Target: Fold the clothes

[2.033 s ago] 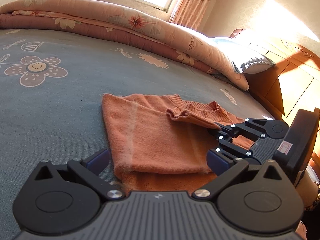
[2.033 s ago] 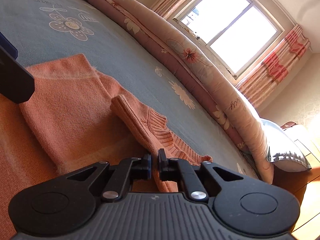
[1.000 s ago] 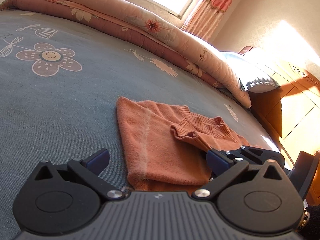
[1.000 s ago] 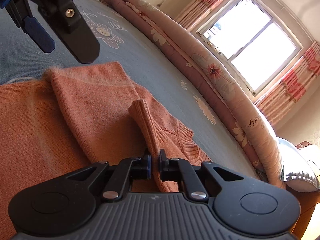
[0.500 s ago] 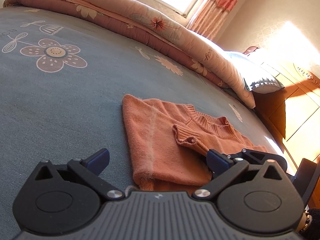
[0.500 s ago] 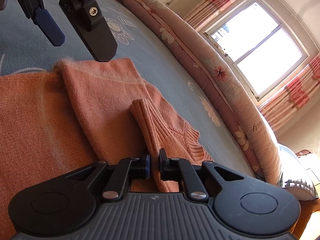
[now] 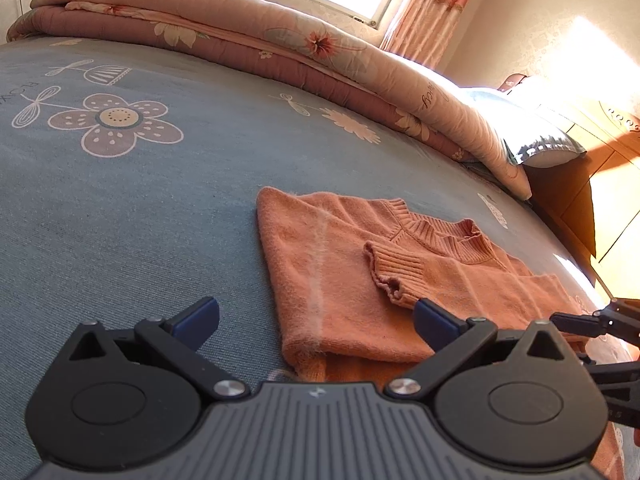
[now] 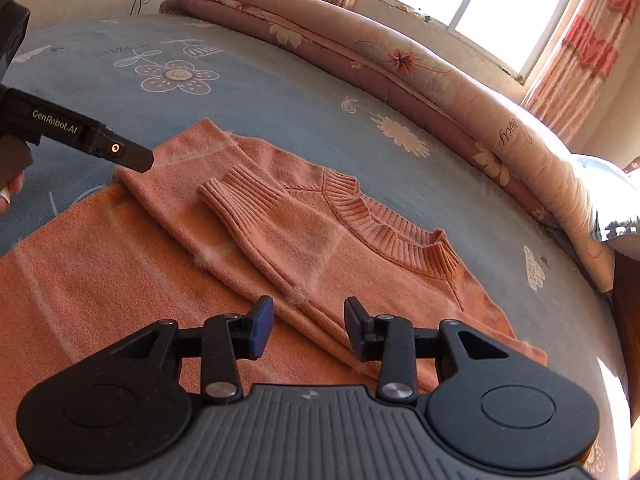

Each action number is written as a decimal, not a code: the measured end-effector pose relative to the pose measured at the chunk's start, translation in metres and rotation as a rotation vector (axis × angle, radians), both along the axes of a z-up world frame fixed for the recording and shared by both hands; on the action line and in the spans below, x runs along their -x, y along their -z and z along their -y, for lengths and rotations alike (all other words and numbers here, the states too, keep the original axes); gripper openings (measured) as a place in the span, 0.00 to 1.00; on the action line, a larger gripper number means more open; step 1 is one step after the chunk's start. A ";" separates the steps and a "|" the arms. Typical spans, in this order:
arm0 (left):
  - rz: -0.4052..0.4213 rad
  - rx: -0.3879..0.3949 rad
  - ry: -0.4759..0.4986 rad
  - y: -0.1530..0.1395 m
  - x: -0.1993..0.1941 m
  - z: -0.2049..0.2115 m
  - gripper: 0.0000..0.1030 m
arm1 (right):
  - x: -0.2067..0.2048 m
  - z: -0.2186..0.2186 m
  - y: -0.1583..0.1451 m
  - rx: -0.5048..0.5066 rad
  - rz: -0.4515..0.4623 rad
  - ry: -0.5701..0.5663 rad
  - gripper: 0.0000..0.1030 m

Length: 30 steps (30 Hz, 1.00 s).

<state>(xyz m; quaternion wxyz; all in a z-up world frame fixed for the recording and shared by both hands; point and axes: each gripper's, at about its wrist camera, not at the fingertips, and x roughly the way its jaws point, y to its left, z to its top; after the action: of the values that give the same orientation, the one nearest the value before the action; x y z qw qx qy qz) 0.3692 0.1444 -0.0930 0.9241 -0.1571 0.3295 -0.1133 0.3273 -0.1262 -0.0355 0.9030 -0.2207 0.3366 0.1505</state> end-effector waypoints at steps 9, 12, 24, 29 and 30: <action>-0.001 -0.121 0.055 0.006 0.001 0.024 0.99 | -0.040 0.075 -0.011 -0.441 -0.083 0.203 0.43; -0.003 -0.148 0.063 0.008 0.001 0.028 0.99 | -0.070 0.058 0.007 -0.491 -0.108 0.229 0.34; -0.005 -0.156 0.071 0.009 -0.001 0.029 0.99 | -0.070 0.009 0.049 -0.352 -0.172 0.164 0.35; -0.002 -0.161 0.075 0.008 0.000 0.031 0.99 | -0.064 0.005 0.039 -0.301 -0.132 0.131 0.34; -0.002 -0.160 0.074 0.008 0.000 0.031 0.99 | -0.068 0.003 0.037 -0.314 -0.129 0.132 0.34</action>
<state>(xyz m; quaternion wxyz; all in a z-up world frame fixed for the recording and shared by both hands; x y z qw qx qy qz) 0.3689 0.1137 -0.1007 0.9285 -0.0706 0.3440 -0.1208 0.3949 -0.1294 -0.0728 0.9109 -0.0445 0.3799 0.1551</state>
